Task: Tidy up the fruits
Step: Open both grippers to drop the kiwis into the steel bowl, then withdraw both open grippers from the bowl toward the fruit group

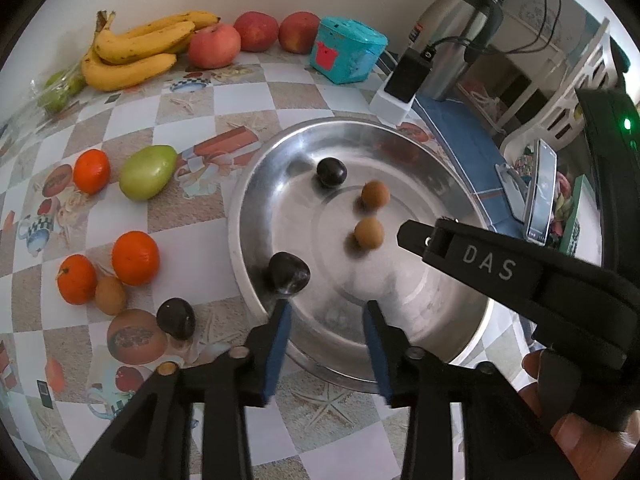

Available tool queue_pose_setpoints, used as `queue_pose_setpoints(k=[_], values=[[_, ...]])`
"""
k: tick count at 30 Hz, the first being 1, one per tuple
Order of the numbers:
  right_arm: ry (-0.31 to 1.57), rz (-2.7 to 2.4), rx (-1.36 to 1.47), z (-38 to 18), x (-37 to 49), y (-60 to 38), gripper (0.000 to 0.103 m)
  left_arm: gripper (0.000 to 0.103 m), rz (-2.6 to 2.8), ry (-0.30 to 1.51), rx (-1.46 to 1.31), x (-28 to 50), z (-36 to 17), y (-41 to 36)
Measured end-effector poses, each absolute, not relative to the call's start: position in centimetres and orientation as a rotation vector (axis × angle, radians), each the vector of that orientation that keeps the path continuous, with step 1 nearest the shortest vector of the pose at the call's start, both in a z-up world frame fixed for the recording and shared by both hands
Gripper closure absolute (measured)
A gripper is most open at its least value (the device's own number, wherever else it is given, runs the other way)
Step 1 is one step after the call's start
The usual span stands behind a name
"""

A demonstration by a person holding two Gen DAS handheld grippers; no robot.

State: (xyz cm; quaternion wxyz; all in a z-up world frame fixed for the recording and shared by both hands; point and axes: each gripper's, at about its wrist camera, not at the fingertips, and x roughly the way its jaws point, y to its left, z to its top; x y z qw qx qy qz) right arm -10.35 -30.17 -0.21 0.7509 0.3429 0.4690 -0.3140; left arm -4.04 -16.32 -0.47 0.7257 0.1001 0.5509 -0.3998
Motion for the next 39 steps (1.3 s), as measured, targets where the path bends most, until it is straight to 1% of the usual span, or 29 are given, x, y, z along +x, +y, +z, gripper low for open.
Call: queue_pose_setpoints(k=[1,12,19,32,35,36,38,39], values=[[1.023,-0.686,0.751,-0.2,-10.3,-30.2,0.066,0.055,-0.877,1.216,0.213,-3.9,-0.4,-16.2],[1.023,-0.668,0.747,-0.1,-10.1,-30.0,0.067,0.055,-0.742,1.221,0.097,-0.1,0.5,-13.0],[1.027,-0.633,0.726,0.1,-9.4,-29.4,0.067,0.055,-0.625,1.229,-0.007,2.6,0.7,-9.6],[1.025,-0.551,0.631,1.6,-7.4,-26.6,0.067,0.054,-0.423,1.233,-0.112,6.2,0.8,-3.9],[1.031,-0.54,0.611,1.7,-7.0,-26.1,0.067,0.048,-0.388,1.231,-0.13,6.7,0.9,-2.7],[1.033,-0.538,0.608,1.7,-6.9,-26.1,0.067,0.043,-0.376,1.232,-0.133,6.8,0.9,-2.3],[1.04,-0.534,0.602,1.6,-6.7,-26.0,0.067,0.042,-0.352,1.234,-0.145,7.1,0.9,-1.7],[1.044,-0.533,0.601,1.6,-6.7,-25.9,0.067,0.039,-0.347,1.237,-0.149,7.2,0.8,-1.6]])
